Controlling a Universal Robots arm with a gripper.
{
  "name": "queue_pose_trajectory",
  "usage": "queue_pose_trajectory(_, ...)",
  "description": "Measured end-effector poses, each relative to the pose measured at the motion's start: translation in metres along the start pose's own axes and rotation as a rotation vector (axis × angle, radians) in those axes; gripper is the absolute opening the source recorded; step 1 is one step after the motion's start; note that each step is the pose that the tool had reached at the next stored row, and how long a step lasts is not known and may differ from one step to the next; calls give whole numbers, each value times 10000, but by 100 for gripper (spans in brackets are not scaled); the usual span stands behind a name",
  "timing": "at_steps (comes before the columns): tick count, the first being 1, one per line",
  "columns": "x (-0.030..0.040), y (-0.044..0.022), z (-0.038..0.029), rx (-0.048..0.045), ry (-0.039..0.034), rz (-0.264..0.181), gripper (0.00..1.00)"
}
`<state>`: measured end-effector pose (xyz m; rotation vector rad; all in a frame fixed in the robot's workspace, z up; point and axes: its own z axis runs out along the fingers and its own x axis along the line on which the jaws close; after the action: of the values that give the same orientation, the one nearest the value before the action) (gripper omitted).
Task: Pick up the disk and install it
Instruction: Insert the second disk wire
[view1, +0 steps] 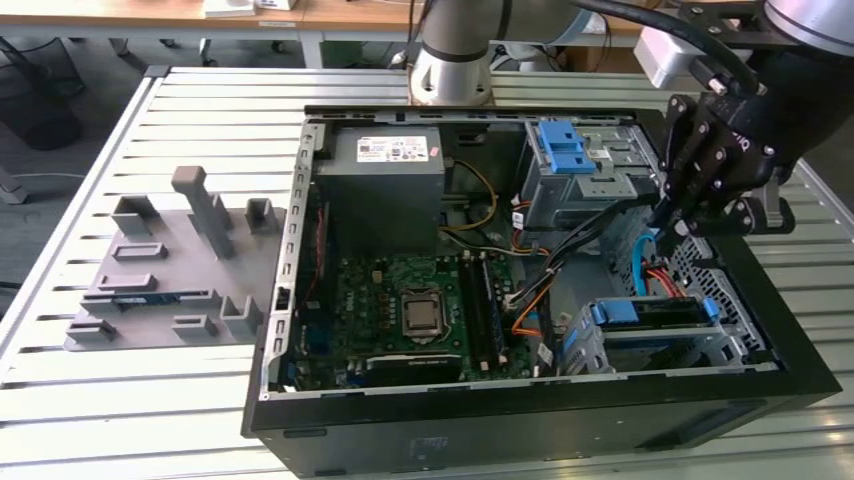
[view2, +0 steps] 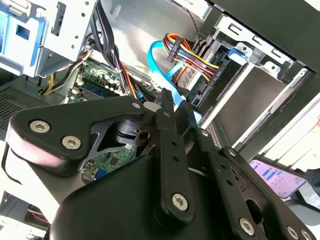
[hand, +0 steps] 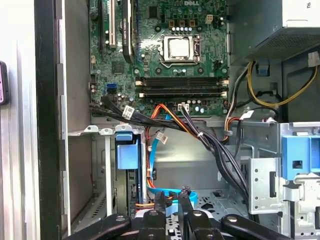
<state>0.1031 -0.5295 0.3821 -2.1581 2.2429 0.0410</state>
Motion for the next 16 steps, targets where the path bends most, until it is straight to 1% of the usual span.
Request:
queue_pose_trajectory(2,0,0,3,1,19,0,25)
queue_pose_trajectory(4,0,0,2,4,94,-1,25)
queue_pose_trajectory(5,0,0,5,4,108,0,25)
queue_pose_trajectory(8,1,0,30,5,119,0,25)
queue_pose_trajectory(13,4,0,103,13,122,-1,25)
queue_pose_trajectory(16,4,0,126,25,132,-1,25)
